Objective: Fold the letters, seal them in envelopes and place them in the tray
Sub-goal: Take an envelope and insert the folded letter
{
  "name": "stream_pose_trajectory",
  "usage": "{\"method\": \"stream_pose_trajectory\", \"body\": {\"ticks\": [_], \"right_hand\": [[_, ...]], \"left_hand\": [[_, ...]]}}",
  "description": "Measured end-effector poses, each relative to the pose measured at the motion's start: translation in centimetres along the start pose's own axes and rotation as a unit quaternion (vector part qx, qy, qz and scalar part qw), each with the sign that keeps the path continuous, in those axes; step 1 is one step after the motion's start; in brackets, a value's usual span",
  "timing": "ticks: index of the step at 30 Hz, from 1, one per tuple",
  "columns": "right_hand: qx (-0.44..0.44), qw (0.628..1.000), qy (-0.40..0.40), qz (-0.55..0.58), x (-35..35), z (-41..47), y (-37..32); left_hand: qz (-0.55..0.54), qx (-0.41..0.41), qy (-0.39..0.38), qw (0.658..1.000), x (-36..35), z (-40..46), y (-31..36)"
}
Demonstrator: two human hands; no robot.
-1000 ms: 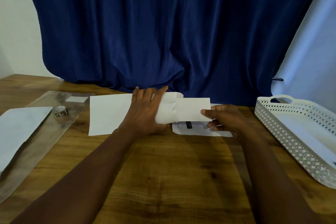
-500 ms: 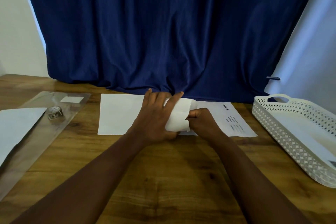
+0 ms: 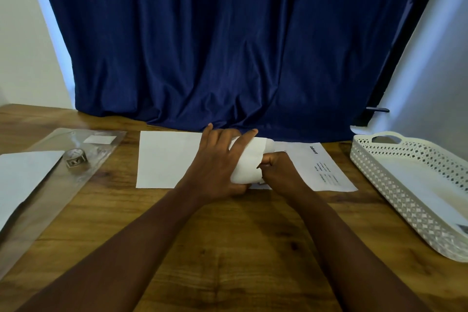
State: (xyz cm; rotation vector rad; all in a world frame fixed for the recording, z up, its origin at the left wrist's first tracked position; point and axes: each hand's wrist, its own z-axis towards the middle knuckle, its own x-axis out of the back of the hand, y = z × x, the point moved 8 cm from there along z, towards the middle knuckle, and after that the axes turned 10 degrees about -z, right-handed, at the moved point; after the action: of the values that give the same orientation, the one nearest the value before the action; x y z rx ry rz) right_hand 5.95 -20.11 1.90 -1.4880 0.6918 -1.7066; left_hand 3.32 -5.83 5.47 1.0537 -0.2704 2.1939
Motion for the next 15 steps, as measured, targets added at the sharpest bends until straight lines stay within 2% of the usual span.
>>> {"method": "stream_pose_trajectory", "body": {"ticks": [5,9,12,15], "right_hand": [[0.019,0.999,0.024,0.023,0.7,0.2,-0.7],[-0.013,0.988,0.056,0.14,1.8,0.1,-0.9],[-0.048,0.974,0.016,0.22,0.9,-0.1,-1.1],[-0.051,0.98,-0.061,0.184,-1.3,-0.5,-1.5]], "left_hand": [[-0.004,0.021,0.009,1.0,0.4,0.0,-0.6],[0.005,0.048,0.048,0.998,1.7,-0.1,-1.5],[0.0,0.065,0.096,0.993,3.1,-0.3,-2.0],[-0.006,0.08,0.126,0.989,4.0,-0.5,-2.1]]}}
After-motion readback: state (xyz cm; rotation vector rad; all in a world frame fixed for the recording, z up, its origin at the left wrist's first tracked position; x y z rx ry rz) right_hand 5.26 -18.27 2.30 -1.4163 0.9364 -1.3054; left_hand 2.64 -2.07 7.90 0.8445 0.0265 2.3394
